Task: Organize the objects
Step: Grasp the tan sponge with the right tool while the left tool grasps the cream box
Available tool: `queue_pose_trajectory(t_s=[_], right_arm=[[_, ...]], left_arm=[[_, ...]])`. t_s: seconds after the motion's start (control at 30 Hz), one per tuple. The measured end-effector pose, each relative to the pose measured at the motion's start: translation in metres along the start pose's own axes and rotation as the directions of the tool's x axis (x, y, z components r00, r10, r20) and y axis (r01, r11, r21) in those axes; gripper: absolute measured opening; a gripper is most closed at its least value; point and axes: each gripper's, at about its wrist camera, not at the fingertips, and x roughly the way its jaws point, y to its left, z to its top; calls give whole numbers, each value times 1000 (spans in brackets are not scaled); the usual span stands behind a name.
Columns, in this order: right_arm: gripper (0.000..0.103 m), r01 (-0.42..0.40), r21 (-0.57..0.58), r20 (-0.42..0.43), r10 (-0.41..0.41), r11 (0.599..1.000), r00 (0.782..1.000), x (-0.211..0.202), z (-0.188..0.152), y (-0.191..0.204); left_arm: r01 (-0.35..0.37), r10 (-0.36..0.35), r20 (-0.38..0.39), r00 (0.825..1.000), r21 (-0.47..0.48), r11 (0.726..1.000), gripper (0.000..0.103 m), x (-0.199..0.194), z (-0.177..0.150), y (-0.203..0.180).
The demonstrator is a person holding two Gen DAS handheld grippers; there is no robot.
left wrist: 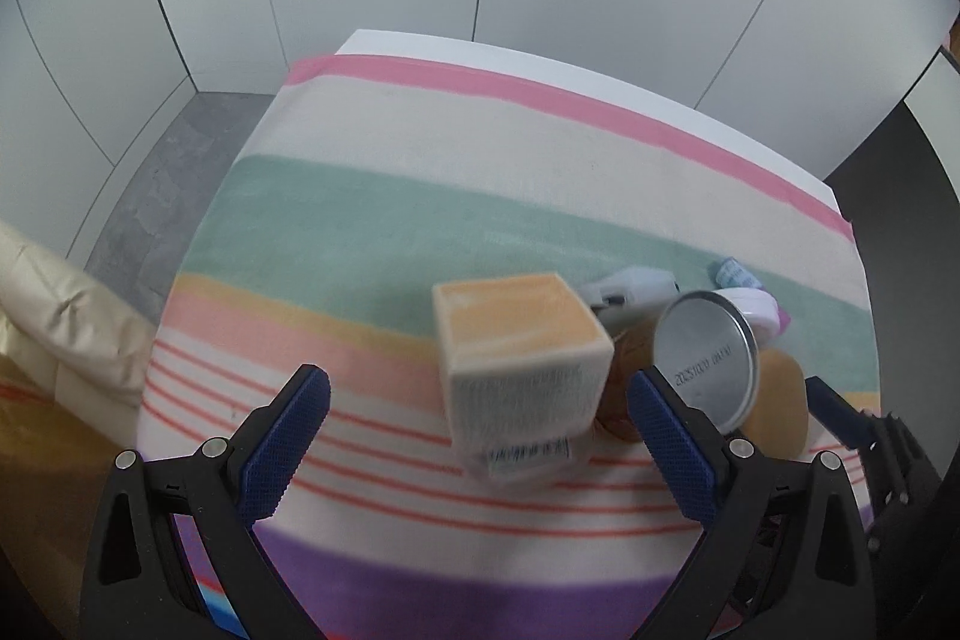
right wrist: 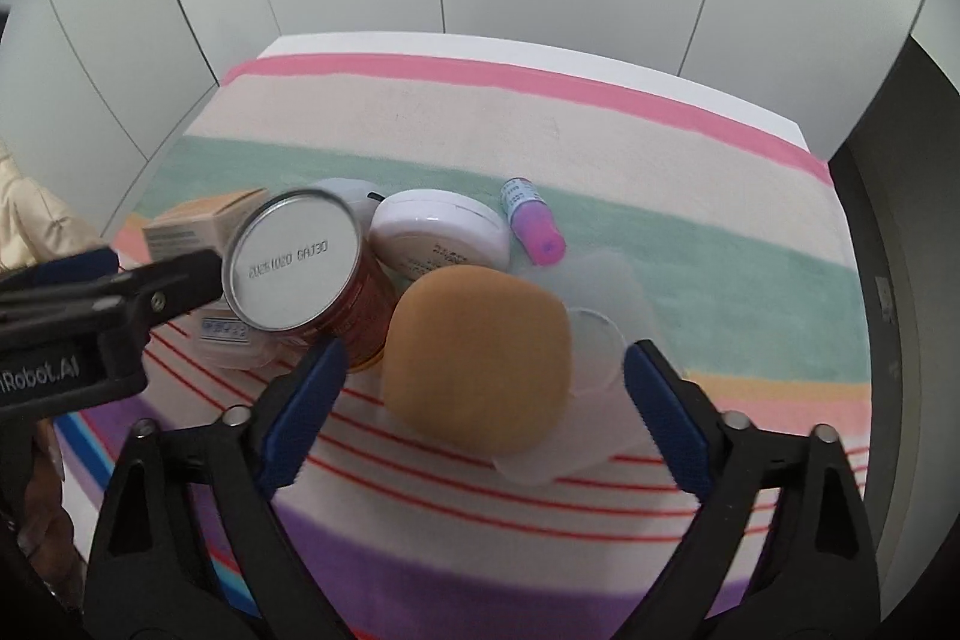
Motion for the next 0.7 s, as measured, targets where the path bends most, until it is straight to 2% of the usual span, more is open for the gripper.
queue_pose_trajectory(t_s=[0.07,0.13,0.17,0.27,0.57,0.7], right_arm=[[74,27,-21,20,-27,999,999,1,0,1],[63,44,-42,34,-43,998,998,2,0,3],[63,36,-40,34,-35,999,999,2,1,2],[58,24,-31,45,-23,999,999,0,0,-1],[43,-17,-3,49,17,1000,999,-12,7,-9],[40,-20,8,45,20,1000,999,-17,7,-10]], left_arm=[[12,-12,3,1000,2,1000,93,6,4,-2],[28,-28,14,1000,6,1000,74,9,6,-3],[28,-29,6,1000,19,999,58,13,7,-6],[0,-2,22,1000,60,998,53,15,6,-15],[-43,33,82,996,122,992,52,-5,3,-26],[-52,37,109,993,139,989,52,-19,5,-30]])
